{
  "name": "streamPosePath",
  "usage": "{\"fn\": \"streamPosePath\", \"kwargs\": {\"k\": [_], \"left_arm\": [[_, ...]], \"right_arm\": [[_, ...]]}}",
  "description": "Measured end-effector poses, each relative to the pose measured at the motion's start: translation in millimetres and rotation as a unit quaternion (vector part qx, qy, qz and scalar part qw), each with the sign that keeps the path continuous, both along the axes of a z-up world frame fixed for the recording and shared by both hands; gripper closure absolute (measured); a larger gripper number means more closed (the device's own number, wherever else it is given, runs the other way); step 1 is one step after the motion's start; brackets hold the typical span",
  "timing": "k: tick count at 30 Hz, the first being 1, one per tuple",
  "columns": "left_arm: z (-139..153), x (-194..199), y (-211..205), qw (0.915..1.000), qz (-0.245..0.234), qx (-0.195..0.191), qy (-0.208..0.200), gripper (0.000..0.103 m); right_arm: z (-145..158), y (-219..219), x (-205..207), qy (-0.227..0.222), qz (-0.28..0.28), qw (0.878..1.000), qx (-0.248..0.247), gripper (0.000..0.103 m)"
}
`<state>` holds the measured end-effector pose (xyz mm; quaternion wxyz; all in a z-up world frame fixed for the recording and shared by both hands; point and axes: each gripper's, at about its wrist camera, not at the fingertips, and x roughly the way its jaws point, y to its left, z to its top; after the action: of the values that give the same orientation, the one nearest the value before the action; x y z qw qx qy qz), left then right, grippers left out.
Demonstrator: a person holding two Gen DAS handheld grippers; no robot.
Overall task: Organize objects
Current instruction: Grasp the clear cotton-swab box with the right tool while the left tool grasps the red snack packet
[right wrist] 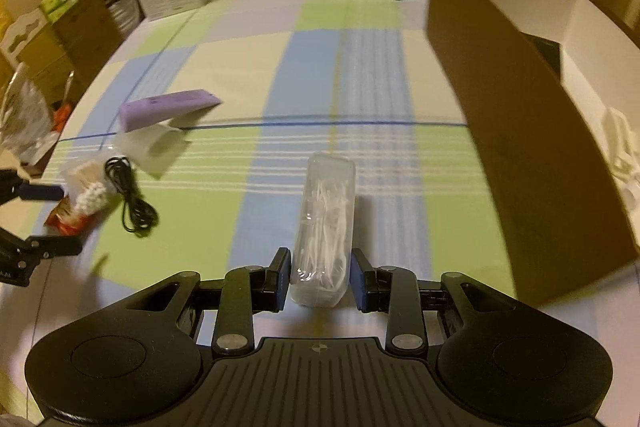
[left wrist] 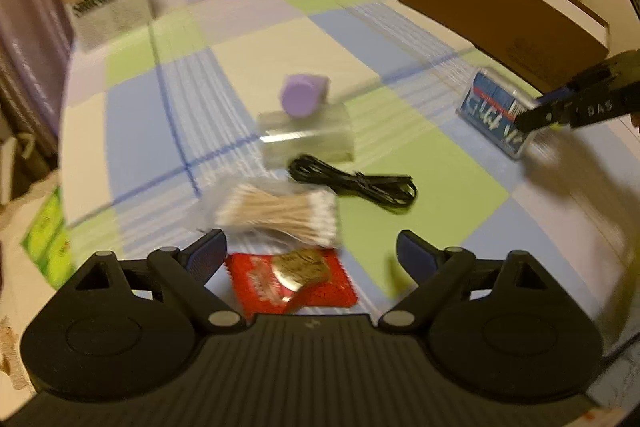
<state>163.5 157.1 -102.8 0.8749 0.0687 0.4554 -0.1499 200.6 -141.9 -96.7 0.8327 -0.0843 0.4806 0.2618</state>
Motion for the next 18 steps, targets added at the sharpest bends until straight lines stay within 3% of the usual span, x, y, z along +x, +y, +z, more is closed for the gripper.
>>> {"fn": "streamPosePath", "kwargs": {"k": [8, 11, 15, 18], "left_arm": [[-12, -15, 1, 0.9991, 0.015, -0.008, 0.039, 0.037], [-15, -26, 0, 0.9984, 0.033, -0.002, 0.045, 0.037], [-10, -38, 0, 0.9958, 0.077, -0.022, 0.045, 0.037], [-8, -39, -6, 0.9969, 0.075, 0.005, 0.022, 0.037]], "right_arm": [[3, -11, -10, -0.001, -0.004, 1.000, -0.007, 0.075], [2, -10, -12, -0.001, -0.001, 1.000, -0.008, 0.075], [1, -10, -14, 0.004, -0.001, 1.000, -0.007, 0.075], [1, -12, -15, 0.004, -0.002, 1.000, -0.008, 0.074]]}}
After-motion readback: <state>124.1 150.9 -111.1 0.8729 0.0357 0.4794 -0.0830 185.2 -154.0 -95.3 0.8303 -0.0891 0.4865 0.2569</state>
